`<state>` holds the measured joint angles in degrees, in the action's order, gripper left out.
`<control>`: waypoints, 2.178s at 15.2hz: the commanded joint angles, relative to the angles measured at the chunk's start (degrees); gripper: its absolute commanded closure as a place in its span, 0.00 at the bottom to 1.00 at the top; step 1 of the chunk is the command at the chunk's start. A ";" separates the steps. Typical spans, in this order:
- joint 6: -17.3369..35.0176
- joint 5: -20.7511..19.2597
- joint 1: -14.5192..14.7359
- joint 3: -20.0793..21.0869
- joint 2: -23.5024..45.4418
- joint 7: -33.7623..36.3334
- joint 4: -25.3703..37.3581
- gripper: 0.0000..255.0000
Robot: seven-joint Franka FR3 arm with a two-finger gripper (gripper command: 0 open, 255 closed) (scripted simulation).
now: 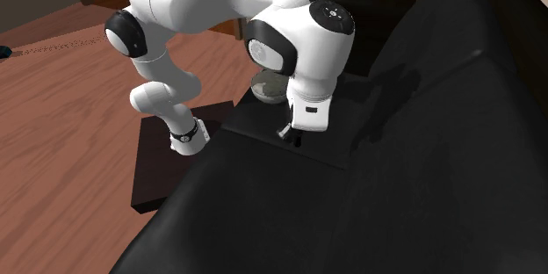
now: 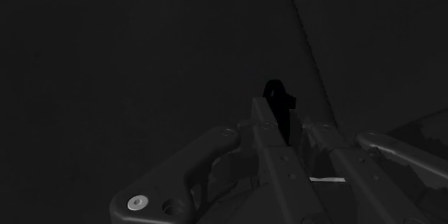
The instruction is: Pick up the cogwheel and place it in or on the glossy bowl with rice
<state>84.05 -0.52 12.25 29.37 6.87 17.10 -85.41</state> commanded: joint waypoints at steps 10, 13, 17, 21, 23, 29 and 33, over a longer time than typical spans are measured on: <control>2.72 10.51 2.85 2.51 -19.42 4.24 -19.21 1.00; 2.63 13.24 4.41 3.29 -23.93 5.90 -22.82 1.00; 2.12 16.77 6.77 4.56 -29.33 8.60 -26.62 1.00; 1.35 20.21 9.25 6.19 -34.02 11.86 -29.33 1.00; 0.92 21.91 10.52 7.15 -36.08 13.70 -30.29 1.00; 0.56 26.11 13.60 10.07 -40.43 18.57 -32.45 1.00; 3.34 26.76 13.90 10.75 -41.04 17.98 -35.79 1.00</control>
<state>86.70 26.05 26.06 39.92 -34.01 35.19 -120.38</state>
